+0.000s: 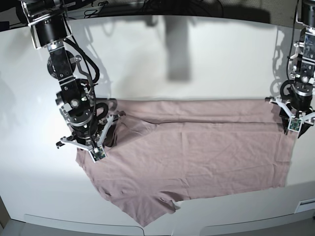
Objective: Fold the T-shirt properly
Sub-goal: 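Lay the folded collar edge down across the shirt body with both grippers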
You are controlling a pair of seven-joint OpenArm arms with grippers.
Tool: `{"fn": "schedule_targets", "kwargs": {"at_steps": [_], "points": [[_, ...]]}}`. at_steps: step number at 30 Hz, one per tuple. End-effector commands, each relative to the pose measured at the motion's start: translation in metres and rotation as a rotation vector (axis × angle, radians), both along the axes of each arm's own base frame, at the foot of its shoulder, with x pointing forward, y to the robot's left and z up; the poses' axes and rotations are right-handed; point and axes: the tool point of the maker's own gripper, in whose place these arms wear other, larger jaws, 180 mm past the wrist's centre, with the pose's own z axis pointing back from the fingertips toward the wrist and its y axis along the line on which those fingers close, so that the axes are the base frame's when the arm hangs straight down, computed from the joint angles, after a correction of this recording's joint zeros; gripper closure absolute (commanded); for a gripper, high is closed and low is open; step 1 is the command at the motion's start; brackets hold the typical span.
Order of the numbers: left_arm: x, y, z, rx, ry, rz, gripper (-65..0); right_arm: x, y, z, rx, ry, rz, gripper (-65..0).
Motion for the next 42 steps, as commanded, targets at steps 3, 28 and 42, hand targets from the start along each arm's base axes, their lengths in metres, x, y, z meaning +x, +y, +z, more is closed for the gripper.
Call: {"fn": "schedule_targets", "kwargs": {"at_steps": [3,28,42], "points": [[0.001,0.008,-0.001,-0.096,0.043,0.047,-25.3,0.012,-0.004,0.020,-0.004,-0.066,-0.003,0.0],[-0.017,-0.006,-0.066,-0.319,0.196,0.090,-23.0,0.024,0.000,0.039,-0.013,-0.141,0.022,0.0],[-0.019,-0.005,-0.069,-0.319,0.197,0.093,-23.0,0.038,-0.023,0.042,0.070,-0.195,-0.121,-26.5]]}}
